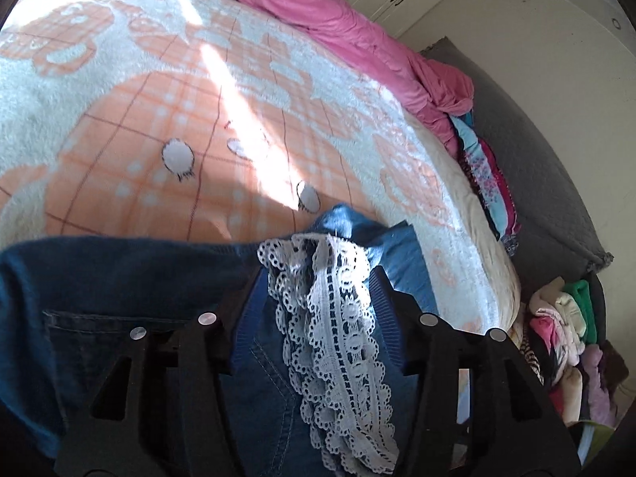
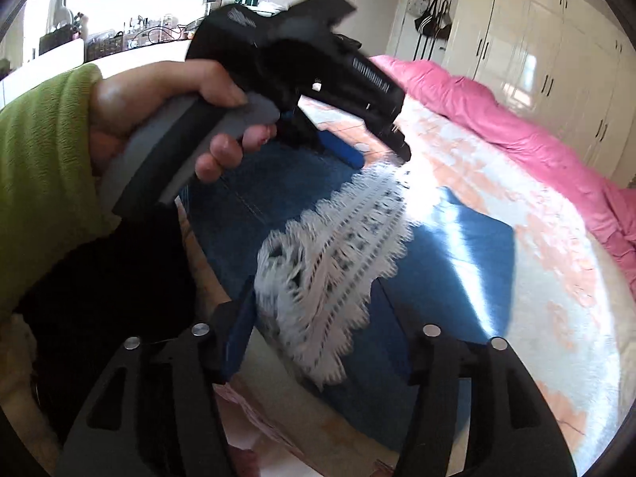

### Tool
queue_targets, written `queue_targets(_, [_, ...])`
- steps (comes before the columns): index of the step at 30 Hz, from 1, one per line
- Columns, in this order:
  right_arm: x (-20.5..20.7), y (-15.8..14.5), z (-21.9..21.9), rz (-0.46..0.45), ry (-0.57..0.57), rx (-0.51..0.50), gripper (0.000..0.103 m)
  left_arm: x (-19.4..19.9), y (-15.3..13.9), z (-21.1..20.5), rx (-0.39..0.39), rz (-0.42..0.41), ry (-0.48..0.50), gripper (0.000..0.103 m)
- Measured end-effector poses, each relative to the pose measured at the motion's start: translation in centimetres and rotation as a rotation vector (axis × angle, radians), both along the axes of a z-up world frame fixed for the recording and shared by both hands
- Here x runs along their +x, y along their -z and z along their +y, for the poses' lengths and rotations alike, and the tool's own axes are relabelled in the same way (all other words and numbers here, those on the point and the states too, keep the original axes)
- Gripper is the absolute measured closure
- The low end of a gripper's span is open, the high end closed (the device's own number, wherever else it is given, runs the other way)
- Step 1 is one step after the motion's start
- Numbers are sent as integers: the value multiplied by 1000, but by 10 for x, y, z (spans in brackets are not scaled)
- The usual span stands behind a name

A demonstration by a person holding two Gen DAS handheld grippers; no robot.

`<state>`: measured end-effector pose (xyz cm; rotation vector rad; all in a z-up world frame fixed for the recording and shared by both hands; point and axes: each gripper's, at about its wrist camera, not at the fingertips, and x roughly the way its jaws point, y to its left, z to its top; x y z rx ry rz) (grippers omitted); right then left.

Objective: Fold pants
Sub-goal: 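Fold the lace-trimmed half over the other half with the left tool, then release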

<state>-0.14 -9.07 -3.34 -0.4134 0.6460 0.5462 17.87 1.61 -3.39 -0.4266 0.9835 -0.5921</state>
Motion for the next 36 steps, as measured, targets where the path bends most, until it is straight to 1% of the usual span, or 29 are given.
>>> queue_targets(3, [-8,4,-5,18,2,4,46,-1,10,-7,34,27,-2,57])
queue_targets(6, [-11,8,-2,34,-7,17,46,1,12,-5,35,31,-19,58])
queue_targets(8, [-11,7,1,41,-9,27,46,2,13,-5,53,32,-41,78])
queue_targets(10, [-15,8,4,40,-22,47,46,3,14,-6,53,35,-42,80])
queue_targets(11, [-14,6,7,28,-28,51,46,4,15,-8,58,35,-39,82])
queue_targets(12, [-14,7,11,22,-32,41,47,4,15,-10,68,30,-36,84])
queue_targets(13, [-12,9,14,25,-35,23,58,5,14,-12,71,27,-34,87])
queue_targets(14, [-8,10,17,46,-46,13,78,5,13,-14,75,23,-26,90])
queue_targets(15, [-6,10,19,68,-53,12,82,6,9,-15,74,17,-21,91])
queue_targets(17, [-5,6,19,67,-64,5,86,7,1,-16,53,4,-10,91])
queue_targets(19, [-6,-4,17,46,-75,35,86,7,-7,-18,55,-24,2,91])
queue_targets(21, [1,-10,17,62,-77,70,86,10,-11,-19,58,-41,-2,91])
queue_targets(23, [10,-7,20,83,-81,77,86,14,-6,-15,64,-37,-20,91])
queue_targets(25, [13,3,25,108,-91,58,86,16,3,-14,85,-19,-37,91])
queue_targets(27, [13,9,27,127,-98,63,81,15,11,-11,96,-7,-47,89])
queue_targets(30, [9,7,24,131,-107,75,77,13,16,-6,74,-9,-58,86])
queue_targets(31, [9,6,22,138,-110,82,76,12,15,-4,66,-11,-61,85])
queue_targets(32, [8,5,19,147,-115,94,71,10,13,-3,58,-16,-65,84])
queue_targets(34, [3,-3,12,167,-133,137,66,3,5,1,58,-37,-73,83])
queue_targets(36, [3,-11,0,184,-147,167,65,-7,-5,8,57,-64,-91,83])
